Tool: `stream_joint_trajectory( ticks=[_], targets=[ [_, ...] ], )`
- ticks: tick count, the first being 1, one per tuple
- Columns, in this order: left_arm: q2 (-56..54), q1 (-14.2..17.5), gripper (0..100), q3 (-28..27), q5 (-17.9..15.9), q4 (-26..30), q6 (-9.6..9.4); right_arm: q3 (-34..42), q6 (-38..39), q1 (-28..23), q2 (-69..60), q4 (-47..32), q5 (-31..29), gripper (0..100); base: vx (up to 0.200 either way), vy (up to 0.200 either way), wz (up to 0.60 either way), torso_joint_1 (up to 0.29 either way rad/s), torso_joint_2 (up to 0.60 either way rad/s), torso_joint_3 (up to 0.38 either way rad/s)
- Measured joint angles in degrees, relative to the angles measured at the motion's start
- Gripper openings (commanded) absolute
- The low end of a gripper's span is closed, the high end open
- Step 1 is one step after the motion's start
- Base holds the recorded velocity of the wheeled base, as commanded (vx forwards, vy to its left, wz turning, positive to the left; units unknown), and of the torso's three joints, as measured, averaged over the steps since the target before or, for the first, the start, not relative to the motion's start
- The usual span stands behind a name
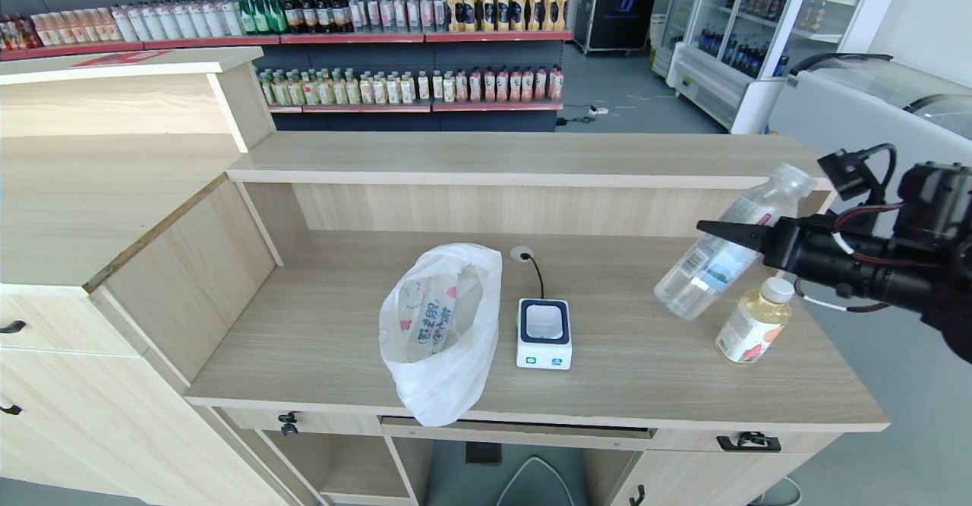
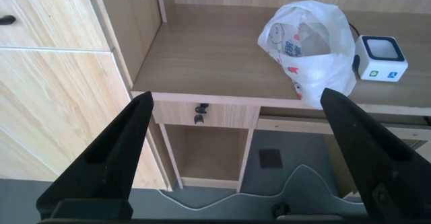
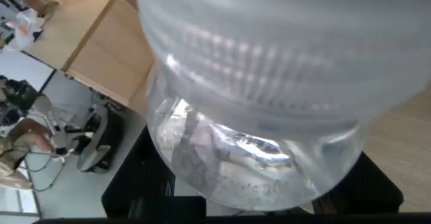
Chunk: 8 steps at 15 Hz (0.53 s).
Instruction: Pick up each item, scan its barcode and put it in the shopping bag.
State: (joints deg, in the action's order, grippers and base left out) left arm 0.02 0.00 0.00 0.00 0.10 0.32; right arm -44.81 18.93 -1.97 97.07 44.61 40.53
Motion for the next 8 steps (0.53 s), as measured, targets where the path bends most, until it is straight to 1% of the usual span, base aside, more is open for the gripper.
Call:
stream_joint_trajectory(
  ticks=[1, 3, 5, 6, 8],
  targets=[
    [0.0, 0.0, 100, 0.0, 0.0, 0.0, 0.00, 2.0, 3.1, -1.7, -5.2, -2.2, 6.4, 0, 0.000, 0.000, 0.00, 0.000, 0.00, 0.000],
    [0.0, 0.0, 100, 0.0, 0.0, 0.0, 0.00, 6.9, 8.2, -3.6, -14.1, -4.8, 15.6, 0, 0.000, 0.000, 0.00, 0.000, 0.00, 0.000],
    [0.0, 0.0, 100, 0.0, 0.0, 0.0, 0.00, 9.2, 14.0, -3.9, -20.2, -5.3, 21.1, 0, 0.000, 0.000, 0.00, 0.000, 0.00, 0.000],
    [0.0, 0.0, 100, 0.0, 0.0, 0.0, 0.00, 9.1, 18.0, -3.8, -22.7, -5.3, 24.0, 0, 0.000, 0.000, 0.00, 0.000, 0.00, 0.000],
    [0.0, 0.0, 100, 0.0, 0.0, 0.0, 0.01, 6.9, 23.3, -3.3, -26.2, -5.1, 27.7, 0, 0.000, 0.000, 0.00, 0.000, 0.00, 0.000]
  ],
)
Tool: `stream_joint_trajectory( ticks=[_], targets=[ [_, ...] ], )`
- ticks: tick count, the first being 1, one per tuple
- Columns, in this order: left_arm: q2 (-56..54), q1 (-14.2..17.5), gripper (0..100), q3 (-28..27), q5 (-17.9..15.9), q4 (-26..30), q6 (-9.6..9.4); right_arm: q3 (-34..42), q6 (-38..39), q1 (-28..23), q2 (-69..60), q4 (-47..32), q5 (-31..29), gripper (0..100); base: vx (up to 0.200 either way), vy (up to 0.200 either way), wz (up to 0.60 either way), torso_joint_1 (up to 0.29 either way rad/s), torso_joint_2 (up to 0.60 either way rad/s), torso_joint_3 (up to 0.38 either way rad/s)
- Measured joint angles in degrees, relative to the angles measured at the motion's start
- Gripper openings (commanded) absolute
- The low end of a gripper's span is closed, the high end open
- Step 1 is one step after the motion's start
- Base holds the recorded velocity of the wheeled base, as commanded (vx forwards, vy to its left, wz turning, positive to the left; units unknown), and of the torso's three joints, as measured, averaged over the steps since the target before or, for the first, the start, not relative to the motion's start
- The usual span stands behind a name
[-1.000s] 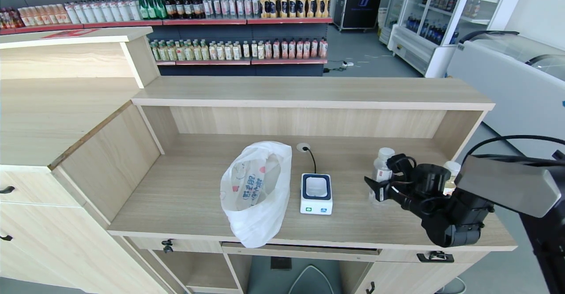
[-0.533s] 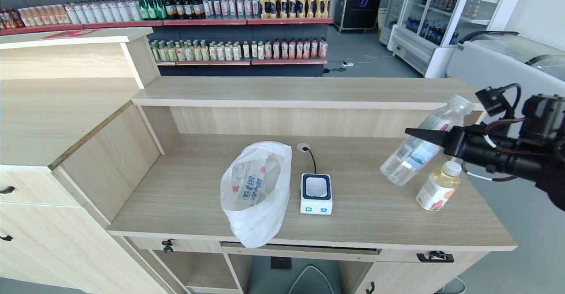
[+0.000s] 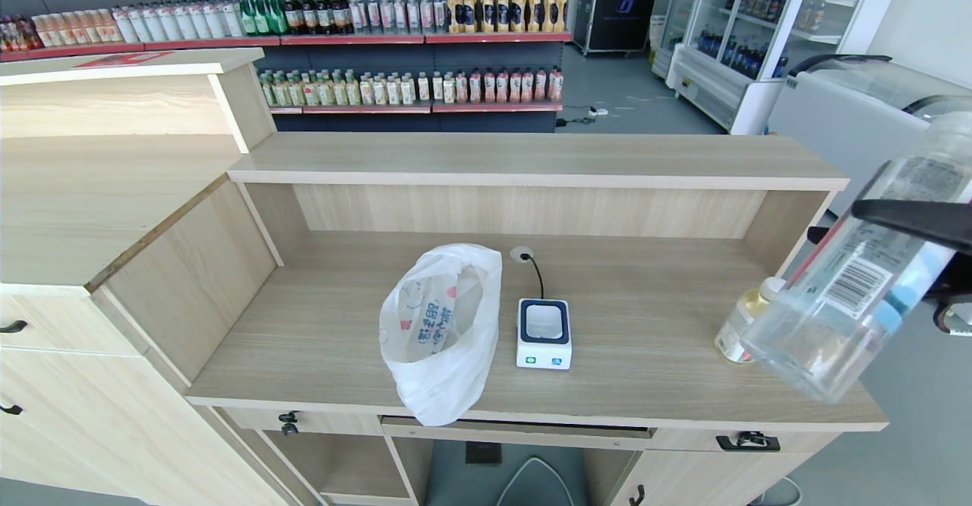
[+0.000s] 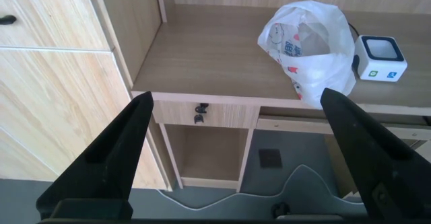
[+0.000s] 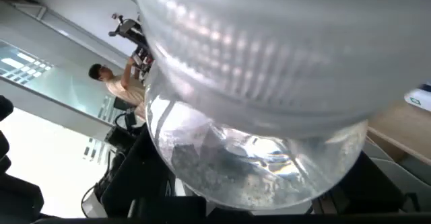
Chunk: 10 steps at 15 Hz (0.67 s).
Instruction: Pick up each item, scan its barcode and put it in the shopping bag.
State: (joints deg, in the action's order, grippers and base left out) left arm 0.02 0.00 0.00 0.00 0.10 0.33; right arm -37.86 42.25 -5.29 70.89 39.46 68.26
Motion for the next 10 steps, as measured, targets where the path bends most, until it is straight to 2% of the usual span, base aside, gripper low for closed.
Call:
stream_joint_trajectory(
  ticks=[4, 6, 8, 10],
  targets=[
    [0.0, 0.0, 100, 0.0, 0.0, 0.0, -0.01, -2.1, 2.9, 1.7, -3.7, 0.1, 4.2, 0, 0.000, 0.000, 0.00, 0.000, 0.00, 0.000],
    [0.0, 0.0, 100, 0.0, 0.0, 0.0, -0.04, -2.2, 2.7, 3.8, -4.5, 1.0, 4.3, 0, 0.000, 0.000, 0.00, 0.000, 0.00, 0.000],
    [0.0, 0.0, 100, 0.0, 0.0, 0.0, -0.01, -1.9, 2.9, 6.1, -4.6, 5.5, 4.3, 0, 0.000, 0.000, 0.00, 0.000, 0.00, 0.000],
    [0.0, 0.0, 100, 0.0, 0.0, 0.0, -0.01, -1.7, 3.2, 6.9, -4.6, 5.8, 4.6, 0, 0.000, 0.000, 0.00, 0.000, 0.00, 0.000]
  ],
)
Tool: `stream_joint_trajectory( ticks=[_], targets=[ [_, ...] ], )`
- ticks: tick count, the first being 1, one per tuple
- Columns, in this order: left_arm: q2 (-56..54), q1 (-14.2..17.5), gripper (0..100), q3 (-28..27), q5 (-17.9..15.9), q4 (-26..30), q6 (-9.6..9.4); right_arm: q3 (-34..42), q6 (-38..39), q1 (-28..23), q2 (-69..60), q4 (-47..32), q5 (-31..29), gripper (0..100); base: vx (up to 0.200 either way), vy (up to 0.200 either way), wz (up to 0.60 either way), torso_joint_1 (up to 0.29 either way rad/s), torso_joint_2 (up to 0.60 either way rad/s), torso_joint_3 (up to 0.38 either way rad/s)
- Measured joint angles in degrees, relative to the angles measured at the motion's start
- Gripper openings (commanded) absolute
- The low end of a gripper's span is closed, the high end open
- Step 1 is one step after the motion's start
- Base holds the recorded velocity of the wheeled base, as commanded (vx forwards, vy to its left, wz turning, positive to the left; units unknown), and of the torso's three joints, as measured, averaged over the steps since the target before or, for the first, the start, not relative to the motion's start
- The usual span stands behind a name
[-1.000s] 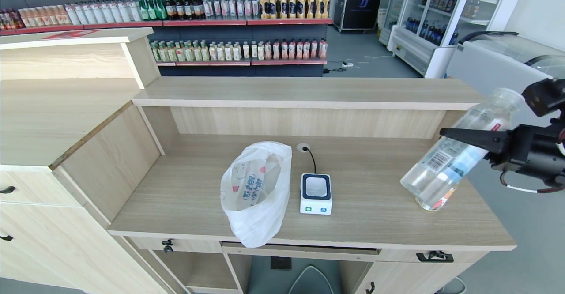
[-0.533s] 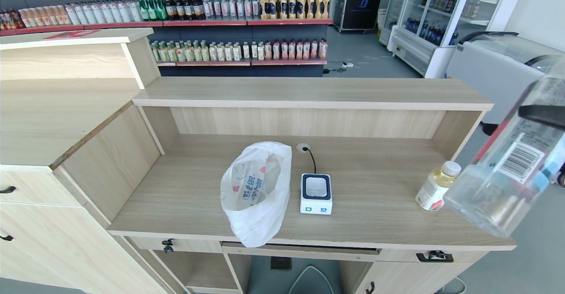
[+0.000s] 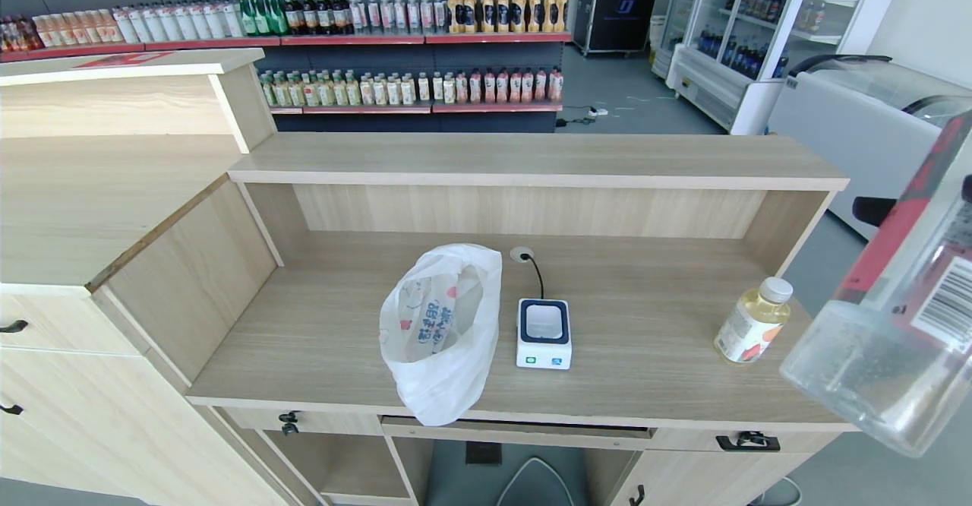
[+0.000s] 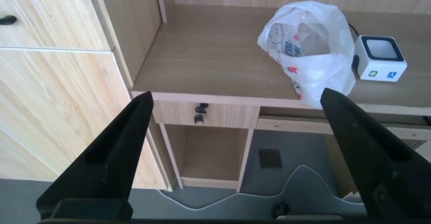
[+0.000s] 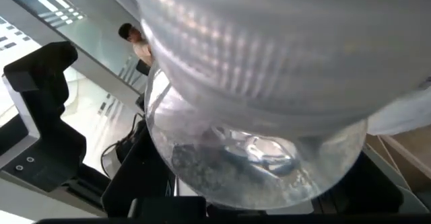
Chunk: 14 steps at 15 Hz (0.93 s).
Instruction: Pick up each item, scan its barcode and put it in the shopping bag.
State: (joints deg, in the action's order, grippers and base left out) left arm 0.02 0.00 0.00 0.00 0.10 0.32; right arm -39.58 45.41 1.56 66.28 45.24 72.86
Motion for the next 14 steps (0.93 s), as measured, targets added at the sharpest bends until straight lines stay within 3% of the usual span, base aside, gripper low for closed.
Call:
stream_joint_trajectory(
  ticks=[14],
  targets=[
    [0.0, 0.0, 100, 0.0, 0.0, 0.0, 0.01, 2.7, 0.4, 6.2, -1.2, 4.9, 4.4, 0, 0.000, 0.000, 0.00, 0.000, 0.00, 0.000]
  ],
)
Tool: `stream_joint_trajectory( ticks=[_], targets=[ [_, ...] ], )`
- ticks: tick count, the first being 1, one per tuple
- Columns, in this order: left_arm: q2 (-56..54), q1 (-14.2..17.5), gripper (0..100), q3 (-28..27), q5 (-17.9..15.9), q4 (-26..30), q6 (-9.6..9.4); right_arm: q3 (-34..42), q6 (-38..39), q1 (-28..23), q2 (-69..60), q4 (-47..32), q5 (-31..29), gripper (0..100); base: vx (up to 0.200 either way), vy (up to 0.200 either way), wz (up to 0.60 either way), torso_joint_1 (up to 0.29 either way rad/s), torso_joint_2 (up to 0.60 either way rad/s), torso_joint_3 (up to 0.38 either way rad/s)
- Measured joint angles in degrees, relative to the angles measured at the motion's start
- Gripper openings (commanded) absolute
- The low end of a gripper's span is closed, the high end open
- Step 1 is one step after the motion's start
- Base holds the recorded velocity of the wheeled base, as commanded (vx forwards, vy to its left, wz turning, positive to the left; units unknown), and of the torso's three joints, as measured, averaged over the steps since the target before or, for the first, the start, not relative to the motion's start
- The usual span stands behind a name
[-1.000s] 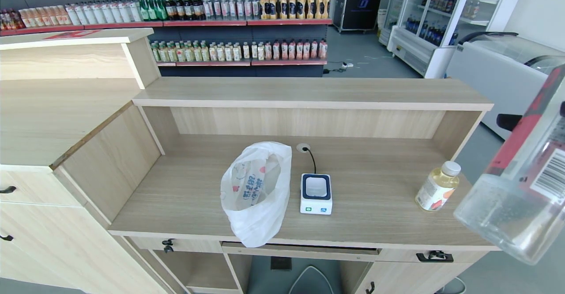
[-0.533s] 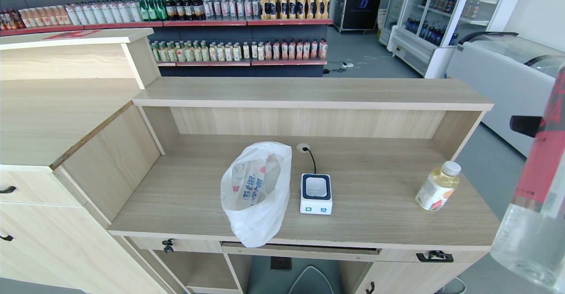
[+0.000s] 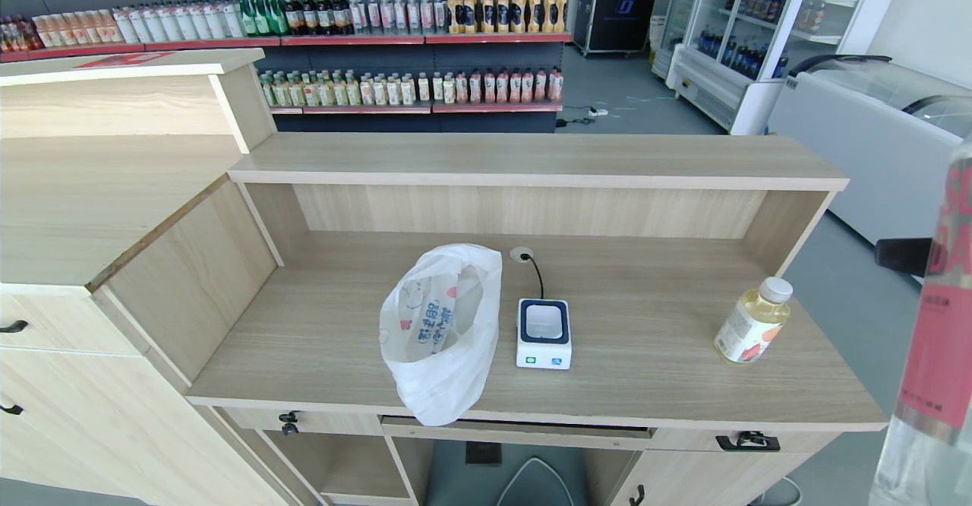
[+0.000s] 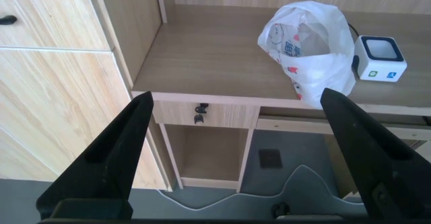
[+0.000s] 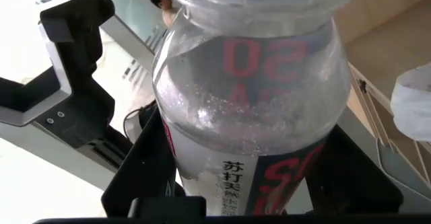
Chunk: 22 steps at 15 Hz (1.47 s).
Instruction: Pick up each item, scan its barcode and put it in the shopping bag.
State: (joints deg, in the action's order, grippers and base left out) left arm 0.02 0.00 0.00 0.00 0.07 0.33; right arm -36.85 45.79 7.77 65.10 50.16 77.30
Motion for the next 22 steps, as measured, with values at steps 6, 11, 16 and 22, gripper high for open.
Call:
stream_joint_trajectory(
  ticks=[6, 11, 16, 22],
  targets=[
    [0.0, 0.0, 100, 0.0, 0.0, 0.0, 0.00, 1.4, 0.1, 0.3, -0.7, -0.1, 1.7, 0, 0.000, 0.000, 0.00, 0.000, 0.00, 0.000],
    [0.0, 0.0, 100, 0.0, 0.0, 0.0, -0.01, 2.9, 0.0, -0.2, -1.9, -0.2, 1.5, 0, 0.000, 0.000, 0.00, 0.000, 0.00, 0.000],
    [0.0, 0.0, 100, 0.0, 0.0, 0.0, -0.01, 3.6, -5.8, -2.9, -2.1, -0.2, 0.8, 0, 0.000, 0.000, 0.00, 0.000, 0.00, 0.000],
    [0.0, 0.0, 100, 0.0, 0.0, 0.0, 0.00, 4.1, -34.1, -7.5, 6.7, -1.3, -33.2, 0, 0.000, 0.000, 0.00, 0.000, 0.00, 0.000]
  ],
)
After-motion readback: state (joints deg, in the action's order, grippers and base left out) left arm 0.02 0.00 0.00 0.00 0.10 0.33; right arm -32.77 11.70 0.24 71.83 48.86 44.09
